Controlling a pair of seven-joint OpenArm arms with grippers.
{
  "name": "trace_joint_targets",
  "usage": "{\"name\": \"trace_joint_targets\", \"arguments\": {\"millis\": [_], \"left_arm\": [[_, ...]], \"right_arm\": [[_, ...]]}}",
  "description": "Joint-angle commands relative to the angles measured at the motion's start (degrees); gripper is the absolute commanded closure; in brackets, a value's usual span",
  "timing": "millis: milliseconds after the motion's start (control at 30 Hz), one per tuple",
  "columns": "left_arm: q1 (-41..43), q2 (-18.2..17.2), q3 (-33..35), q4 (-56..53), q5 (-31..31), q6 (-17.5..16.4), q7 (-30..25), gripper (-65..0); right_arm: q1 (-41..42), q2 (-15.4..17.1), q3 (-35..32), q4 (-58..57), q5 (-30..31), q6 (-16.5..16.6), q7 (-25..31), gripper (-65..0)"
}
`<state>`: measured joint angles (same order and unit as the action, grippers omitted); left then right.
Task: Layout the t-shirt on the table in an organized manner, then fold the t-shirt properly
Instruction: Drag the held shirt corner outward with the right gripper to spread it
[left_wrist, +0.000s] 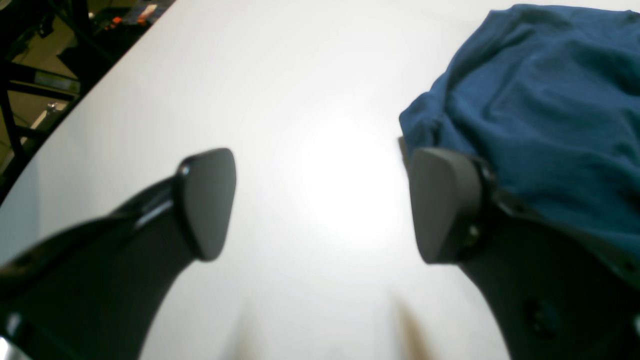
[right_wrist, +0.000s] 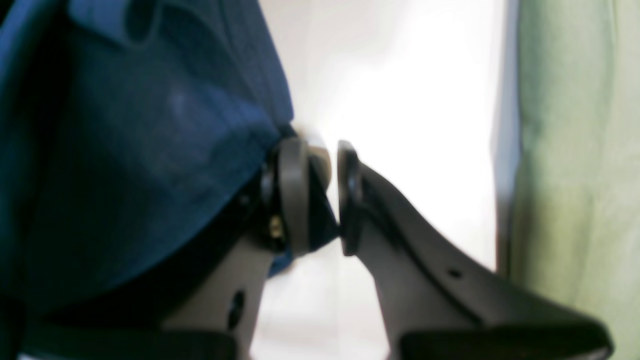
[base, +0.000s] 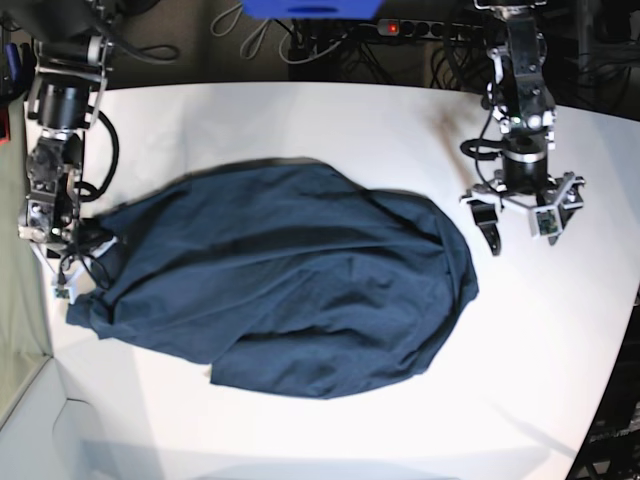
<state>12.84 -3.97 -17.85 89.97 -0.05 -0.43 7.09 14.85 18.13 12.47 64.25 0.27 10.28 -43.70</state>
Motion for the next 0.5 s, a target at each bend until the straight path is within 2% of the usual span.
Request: {"name": "trace_joint_targets", "arguments": {"millis": [0, 200, 300, 467], "left_arm": [[-0.4, -0.38, -0.04, 0.8, 0.01, 0.12, -1.51, -52.4], [-0.4, -0.38, -0.04, 0.8, 0.01, 0.12, -1.51, -52.4], [-0.4, -0.38, -0.04, 0.8, 0.01, 0.12, -1.51, -52.4], [-0.4, -0.3, -0.04, 0.8, 0.01, 0.12, -1.51, -52.4]], "right_arm": [[0.93, 0.73, 0.23, -0.2, -0.23, -0.04, -0.65, -11.9], [-2.68, 0.46, 0.23, 1.2, -0.23, -0.04, -0.56, -10.3], [-4.96, 0.2, 0.32, 2.7, -0.14, -0.04, -0.56, 0.0], [-10.76, -0.33, 0.41, 11.31, -0.14, -0.04, -1.0, 0.0]]}}
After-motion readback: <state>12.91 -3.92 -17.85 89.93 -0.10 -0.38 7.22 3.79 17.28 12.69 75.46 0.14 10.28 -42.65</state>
